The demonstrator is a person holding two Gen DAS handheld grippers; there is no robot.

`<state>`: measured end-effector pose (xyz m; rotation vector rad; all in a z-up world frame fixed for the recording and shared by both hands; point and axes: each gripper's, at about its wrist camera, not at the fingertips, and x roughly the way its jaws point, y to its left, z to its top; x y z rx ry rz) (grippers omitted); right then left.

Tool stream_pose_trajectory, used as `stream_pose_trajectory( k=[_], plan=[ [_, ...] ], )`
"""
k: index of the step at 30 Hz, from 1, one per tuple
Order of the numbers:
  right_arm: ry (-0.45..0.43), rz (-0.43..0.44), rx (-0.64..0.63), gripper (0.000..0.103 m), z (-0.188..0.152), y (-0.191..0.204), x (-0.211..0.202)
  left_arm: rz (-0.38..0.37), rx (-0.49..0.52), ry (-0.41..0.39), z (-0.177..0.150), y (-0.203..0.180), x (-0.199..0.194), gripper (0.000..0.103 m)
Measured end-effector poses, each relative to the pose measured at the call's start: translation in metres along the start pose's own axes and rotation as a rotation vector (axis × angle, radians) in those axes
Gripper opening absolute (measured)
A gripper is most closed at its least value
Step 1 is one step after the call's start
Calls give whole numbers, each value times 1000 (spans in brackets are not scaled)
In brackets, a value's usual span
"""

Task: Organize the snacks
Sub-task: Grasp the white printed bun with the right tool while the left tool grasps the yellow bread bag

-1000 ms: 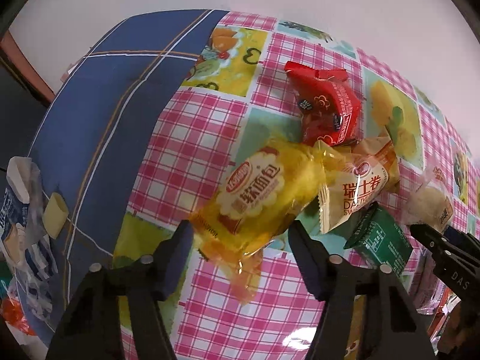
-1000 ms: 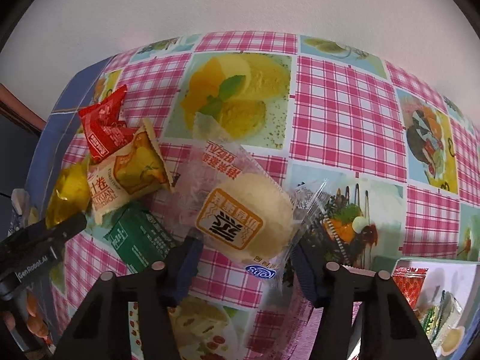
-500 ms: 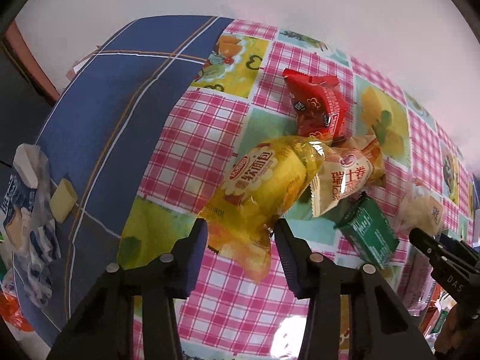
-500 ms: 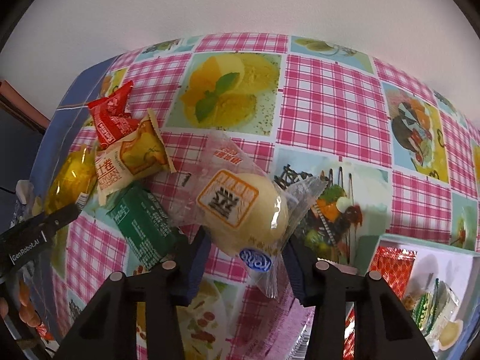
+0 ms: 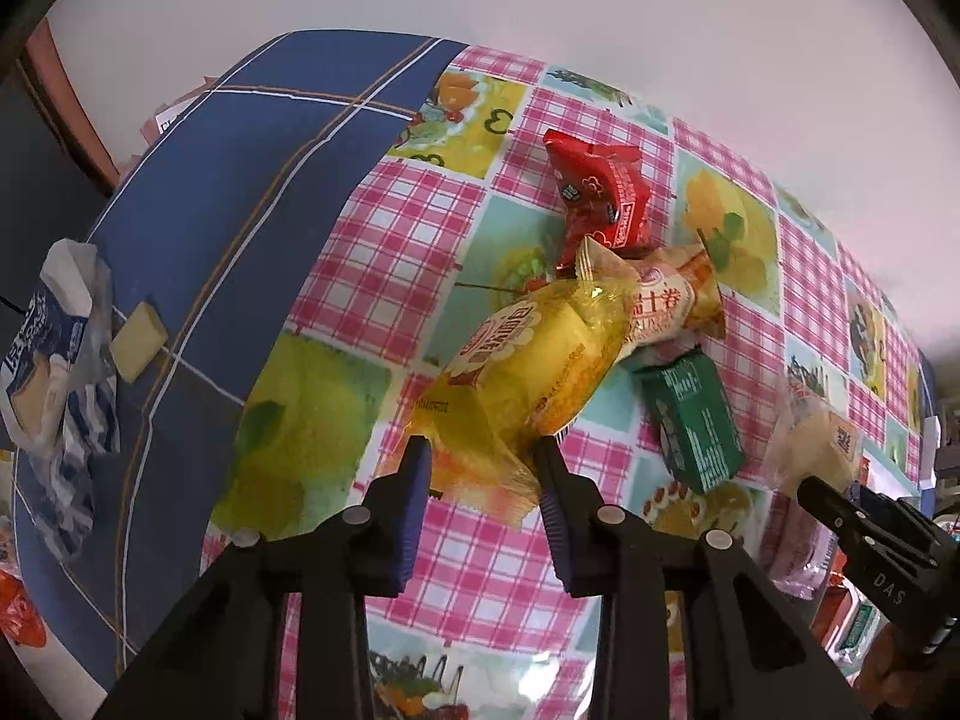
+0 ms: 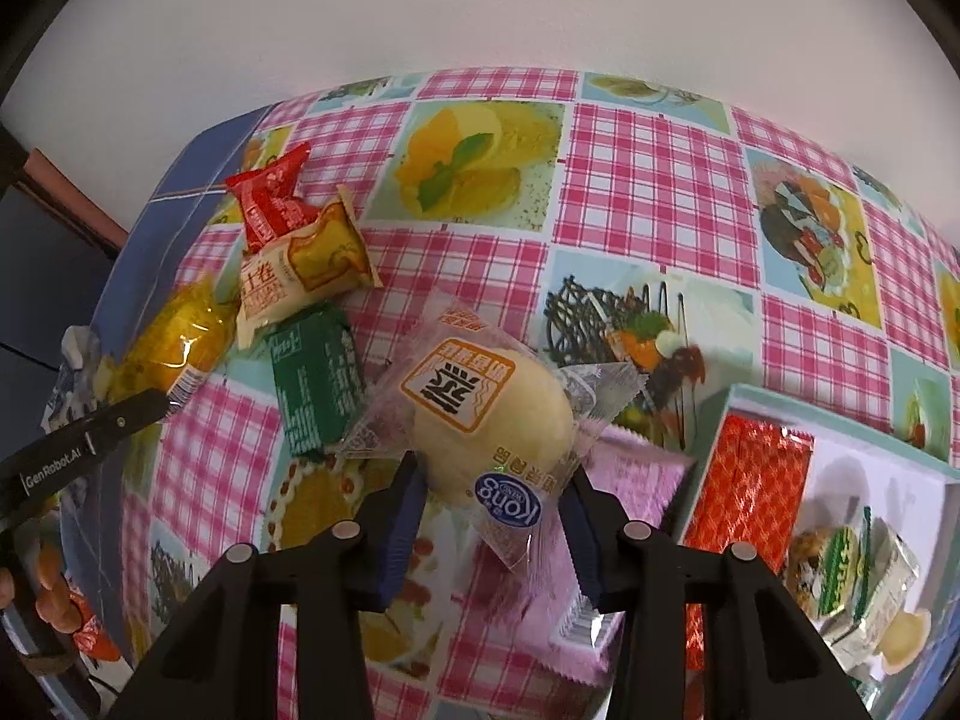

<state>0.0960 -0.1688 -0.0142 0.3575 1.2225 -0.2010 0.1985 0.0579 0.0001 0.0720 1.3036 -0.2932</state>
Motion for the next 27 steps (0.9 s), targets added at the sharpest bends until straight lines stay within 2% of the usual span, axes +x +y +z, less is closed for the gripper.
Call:
stream_pose_trajectory(
  k=[11,19,27],
  plan=[
    [-14,45,-6,45,-25,-3,-19,-43,-9,-7,-21,-2,-17,33],
    [-60,126,26,45,-62,-4,-34,-93,-22,-20,-58,-10,-22,32],
    [-65,148,70,45,-99,-14,-38,-57,6,-11,-105,-26,-13,31]
  ],
)
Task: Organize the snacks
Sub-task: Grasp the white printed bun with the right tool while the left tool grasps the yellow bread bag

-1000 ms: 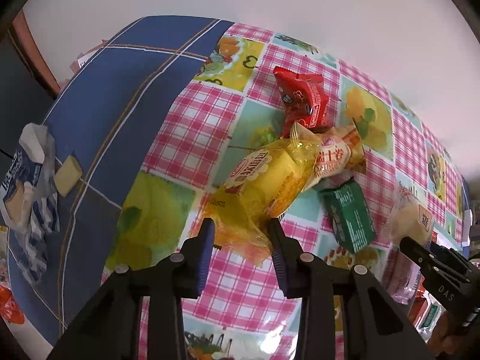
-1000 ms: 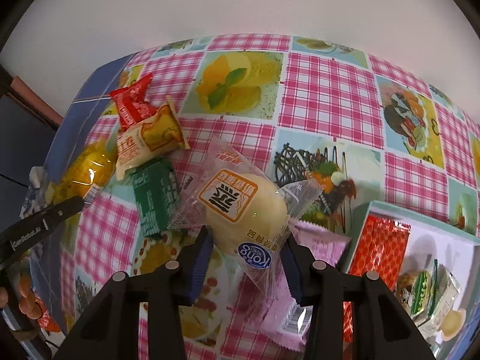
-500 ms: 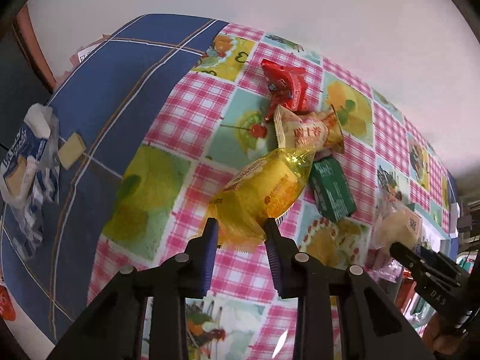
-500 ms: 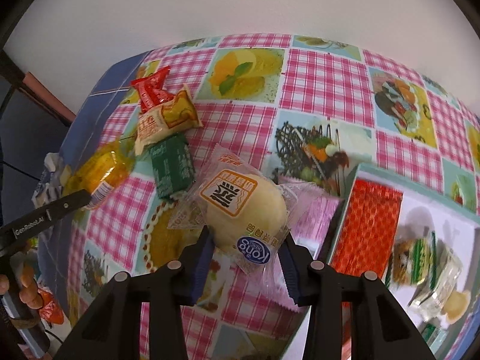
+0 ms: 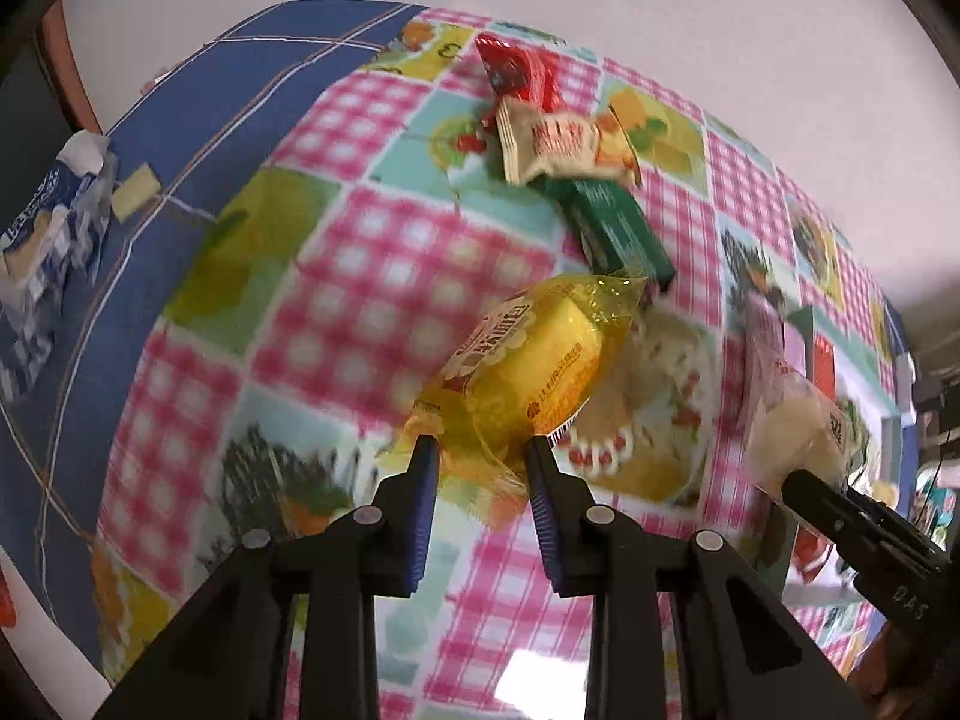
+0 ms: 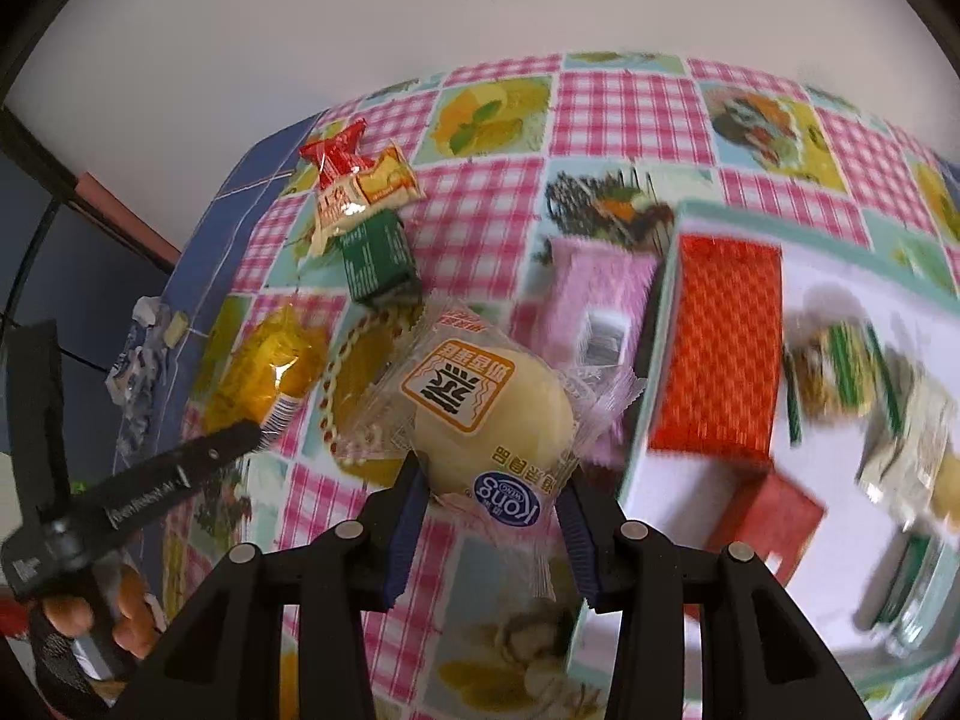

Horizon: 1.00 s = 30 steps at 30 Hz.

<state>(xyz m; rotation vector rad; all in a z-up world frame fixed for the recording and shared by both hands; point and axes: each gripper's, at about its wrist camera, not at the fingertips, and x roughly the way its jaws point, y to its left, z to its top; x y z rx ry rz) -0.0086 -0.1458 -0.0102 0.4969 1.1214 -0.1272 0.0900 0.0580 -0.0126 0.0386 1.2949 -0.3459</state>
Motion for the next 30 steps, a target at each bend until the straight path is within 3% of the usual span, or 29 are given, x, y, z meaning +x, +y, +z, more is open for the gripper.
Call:
stream_pose_trajectory(
  k=[7,19,22,30],
  plan=[
    [34,0,14,45,-29,-6,-2,53,56,-20,-26,-15,-1,31],
    [57,-37,-20,45,-39,8,7,121,92,-17,-39,-20,0,34],
    [68,-43,-18,45,-40,8,10,117,83,-2,-38,-17,3,45],
    [110,-44,-30,47,-43,14,16,86,48,28,-42,-6,7,59]
  ],
)
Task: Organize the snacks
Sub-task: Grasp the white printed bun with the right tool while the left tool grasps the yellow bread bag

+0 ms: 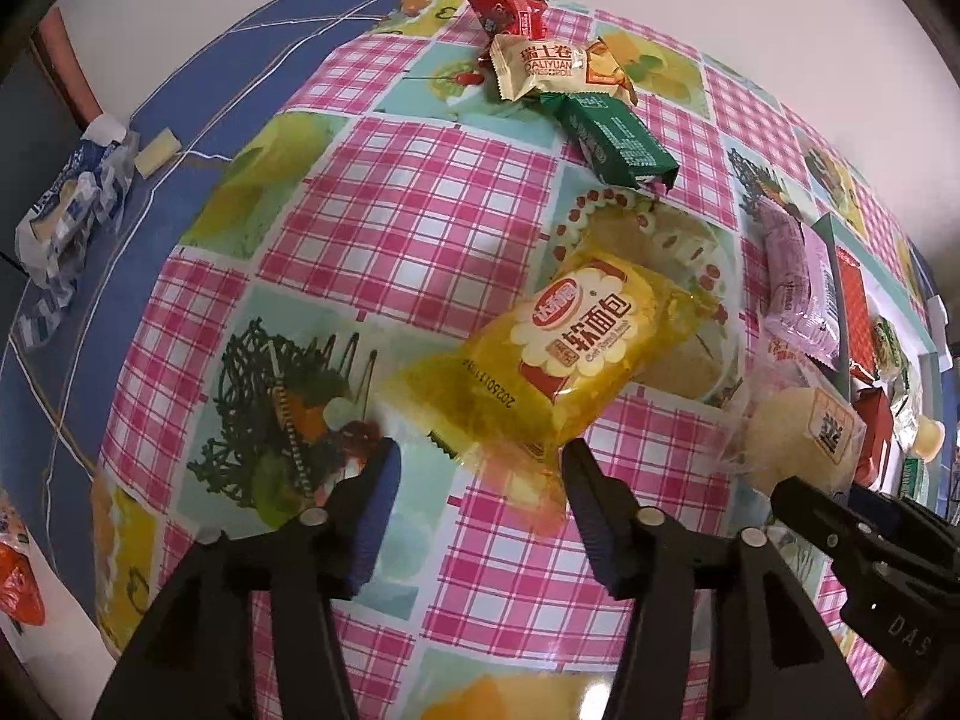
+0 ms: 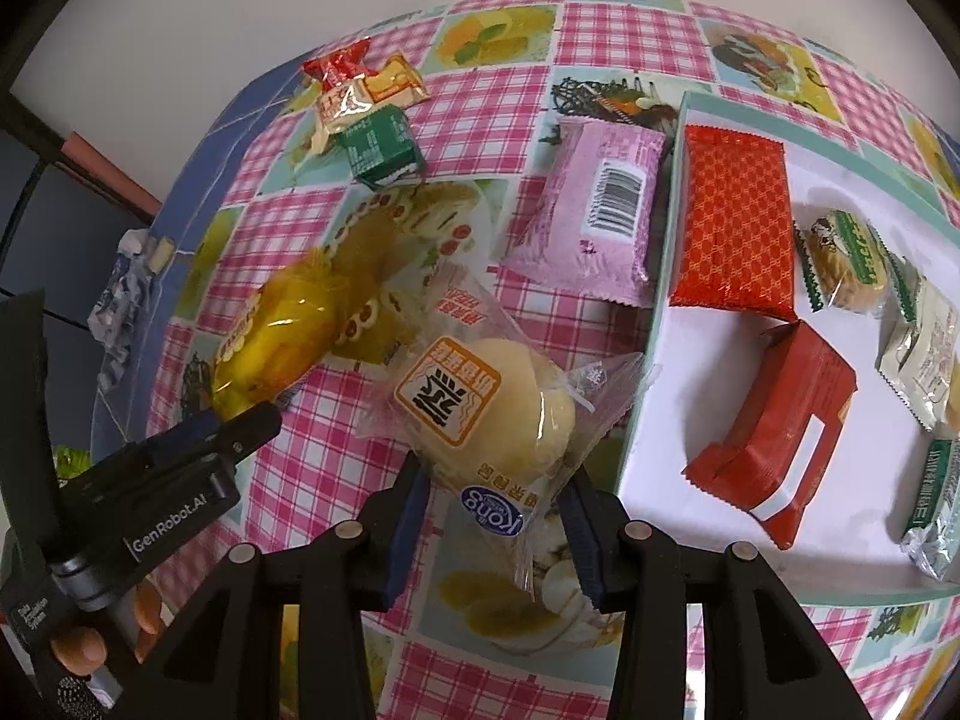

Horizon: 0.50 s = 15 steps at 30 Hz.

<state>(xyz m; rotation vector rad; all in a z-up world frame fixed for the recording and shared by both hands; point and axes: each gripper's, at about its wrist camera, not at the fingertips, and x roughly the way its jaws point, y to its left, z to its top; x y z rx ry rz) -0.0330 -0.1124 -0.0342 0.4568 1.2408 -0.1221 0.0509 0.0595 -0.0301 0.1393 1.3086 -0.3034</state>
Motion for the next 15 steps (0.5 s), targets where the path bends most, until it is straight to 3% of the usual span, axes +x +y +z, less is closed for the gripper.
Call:
stream_pose_trajectory(
  k=[6,8,15],
  plan=[
    [17,36,-23,54,-2,8,0,-20,12,1,-5,4,-2,66],
    [10,42,-27,60,-2,10,-2,-26,18,-1,-6,4,-4,67],
    [5,26,-39,66,-4,8,-9,-37,46,2,-8,0,-11,69]
  ],
)
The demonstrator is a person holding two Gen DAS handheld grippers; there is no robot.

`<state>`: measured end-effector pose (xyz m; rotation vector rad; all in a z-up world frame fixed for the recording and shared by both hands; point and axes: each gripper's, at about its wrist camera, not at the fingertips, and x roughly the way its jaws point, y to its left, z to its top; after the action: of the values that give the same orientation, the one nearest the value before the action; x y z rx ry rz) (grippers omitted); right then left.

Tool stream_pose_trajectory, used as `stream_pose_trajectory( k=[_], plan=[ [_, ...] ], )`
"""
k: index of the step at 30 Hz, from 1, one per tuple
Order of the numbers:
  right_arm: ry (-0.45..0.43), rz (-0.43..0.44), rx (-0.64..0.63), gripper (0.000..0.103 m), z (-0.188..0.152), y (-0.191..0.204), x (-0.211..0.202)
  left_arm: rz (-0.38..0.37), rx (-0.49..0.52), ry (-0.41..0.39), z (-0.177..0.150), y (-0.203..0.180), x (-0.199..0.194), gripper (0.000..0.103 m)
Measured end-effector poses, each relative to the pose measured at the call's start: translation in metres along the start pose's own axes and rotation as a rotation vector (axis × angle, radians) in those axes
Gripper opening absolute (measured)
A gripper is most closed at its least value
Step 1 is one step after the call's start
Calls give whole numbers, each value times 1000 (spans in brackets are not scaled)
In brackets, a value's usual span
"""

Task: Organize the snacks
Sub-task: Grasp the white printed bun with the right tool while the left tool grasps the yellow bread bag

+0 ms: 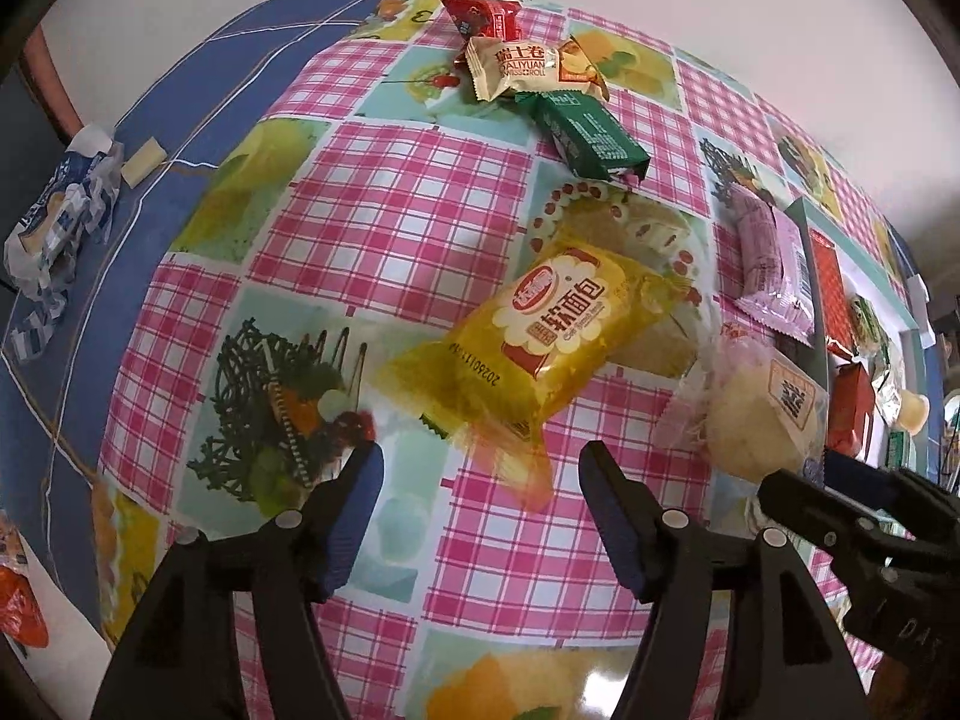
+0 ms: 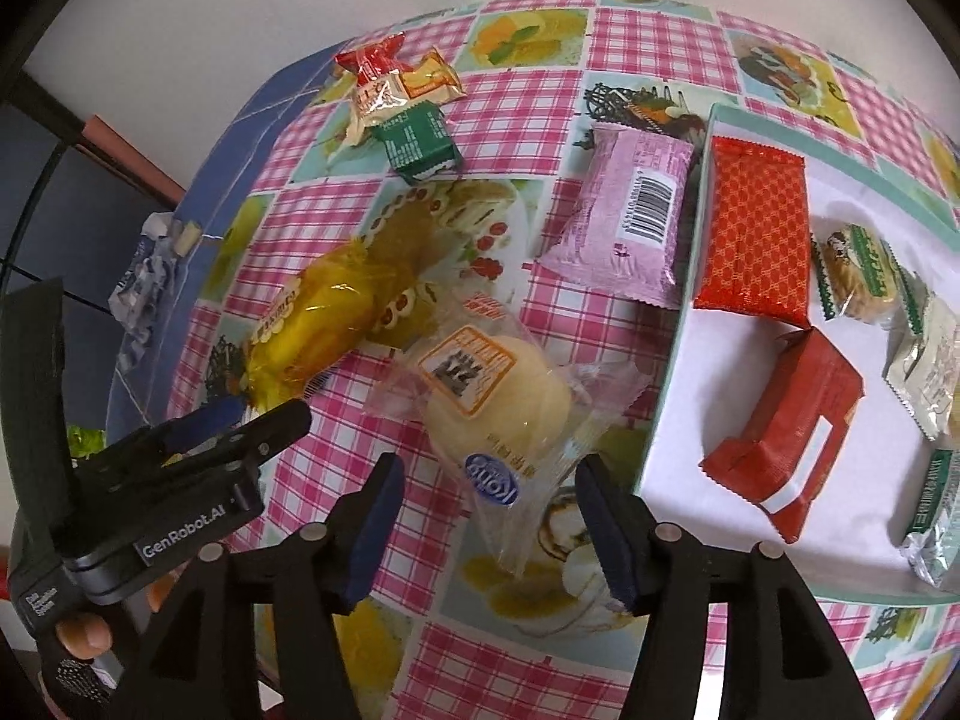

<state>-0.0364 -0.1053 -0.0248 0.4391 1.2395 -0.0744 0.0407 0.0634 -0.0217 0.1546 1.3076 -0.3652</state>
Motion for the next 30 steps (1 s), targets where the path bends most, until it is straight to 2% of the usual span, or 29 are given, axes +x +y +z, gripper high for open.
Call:
stream_pose_trajectory(
  k=[9,15,20,26,30],
  plan=[
    [-26,-53,-52,71,0,2,-10,-5,-23,-14,-1,14,-6,69],
    [-41,-123,-182,73,4,17,-10,1,-8,-23,3,16,-11,69],
    [-26,-124,-264,74,2,25,-3,1,1,-37,6,17,-16,69],
    [-5,-124,-291,77,-2,27,6,8,25,-42,10,18,-16,70],
    [8,-118,-305,79,-3,26,12,11,20,-56,13,22,-20,78]
  ],
)
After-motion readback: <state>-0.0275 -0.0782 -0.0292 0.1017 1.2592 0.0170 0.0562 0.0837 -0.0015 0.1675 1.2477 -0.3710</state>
